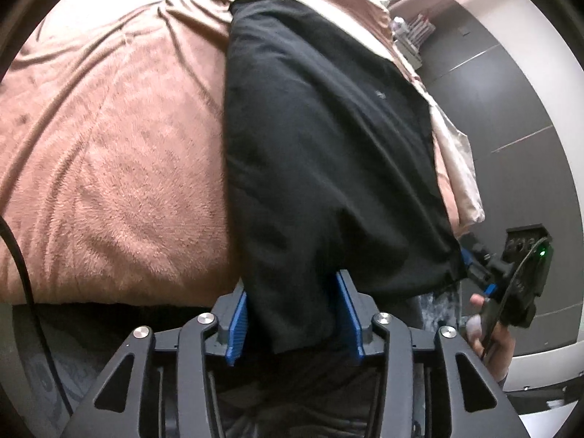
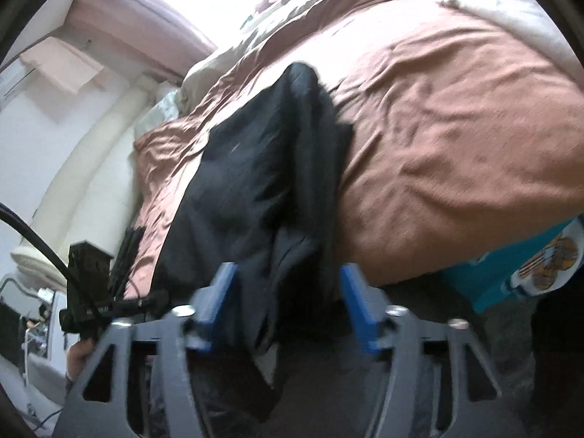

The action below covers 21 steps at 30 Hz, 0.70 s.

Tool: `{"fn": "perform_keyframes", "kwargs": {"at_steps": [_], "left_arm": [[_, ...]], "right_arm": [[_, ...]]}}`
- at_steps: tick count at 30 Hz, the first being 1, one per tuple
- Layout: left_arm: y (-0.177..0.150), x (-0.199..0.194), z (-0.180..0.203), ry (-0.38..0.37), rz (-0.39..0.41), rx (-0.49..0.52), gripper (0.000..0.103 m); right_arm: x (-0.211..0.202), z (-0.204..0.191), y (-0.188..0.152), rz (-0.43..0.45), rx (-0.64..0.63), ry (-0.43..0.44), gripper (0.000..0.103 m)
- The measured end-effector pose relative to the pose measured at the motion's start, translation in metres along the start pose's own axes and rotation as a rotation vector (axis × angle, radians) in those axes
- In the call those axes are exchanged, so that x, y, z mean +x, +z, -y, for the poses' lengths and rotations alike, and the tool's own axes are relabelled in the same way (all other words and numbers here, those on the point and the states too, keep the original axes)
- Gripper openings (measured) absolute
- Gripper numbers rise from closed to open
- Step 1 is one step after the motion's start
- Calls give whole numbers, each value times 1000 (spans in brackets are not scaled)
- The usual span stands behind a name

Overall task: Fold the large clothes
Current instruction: 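Fold the shirt edge with the right tool while the left tool holds the shirt, then close both tools on the end of the folded black shirt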

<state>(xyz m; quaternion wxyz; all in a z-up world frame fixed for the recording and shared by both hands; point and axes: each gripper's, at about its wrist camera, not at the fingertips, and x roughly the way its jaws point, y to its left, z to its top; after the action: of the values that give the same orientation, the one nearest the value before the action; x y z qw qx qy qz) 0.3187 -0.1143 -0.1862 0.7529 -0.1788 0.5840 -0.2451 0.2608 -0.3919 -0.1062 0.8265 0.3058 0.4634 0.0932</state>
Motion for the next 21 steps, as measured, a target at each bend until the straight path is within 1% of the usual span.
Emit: {"fn": "perform_keyframes", "kwargs": {"at_steps": [1,3,4,5,6,7,8,9,11,14,16,17,19,21], "left_arm": [[3,2,-3,-6,-3,-10,52],[9,4,-7,-21,0,-17,60],[15,3,-8,-27,7,-17,62],[18,2,-8,-24,16,-16,66],[21,0,-9,-17,25,-14,71],[28,-2,-9,-8,38,-10,73],[32,-3,-11,-6,44,-11,74],[35,-3,-12,-5,47,-14,75],[45,1,-18,2,50,-29,75],[59,8,-25,6,60,-48,75],[66,11,-28,-4,71,-61,75],[71,13,-29,-8,76,-65,75],[81,16,-29,-10,83,-66,74],[88,18,-29,-9,91,-64,74]], "right_arm": [[1,2,7,6,-1,3,67],[3,6,18,9,-12,-7,68],[6,7,23,8,-21,-13,68],[10,9,32,3,-28,-17,69],[14,9,38,-1,-27,-17,70],[19,10,44,-7,-27,-16,73],[27,11,52,-16,-29,-13,78],[31,11,56,-24,-32,-11,80],[48,10,63,-43,-30,-12,80],[72,15,75,-89,9,13,80],[83,19,82,-108,33,46,80],[91,21,87,-118,47,83,80],[103,24,93,-133,59,121,80],[119,27,101,-154,71,140,80]]}}
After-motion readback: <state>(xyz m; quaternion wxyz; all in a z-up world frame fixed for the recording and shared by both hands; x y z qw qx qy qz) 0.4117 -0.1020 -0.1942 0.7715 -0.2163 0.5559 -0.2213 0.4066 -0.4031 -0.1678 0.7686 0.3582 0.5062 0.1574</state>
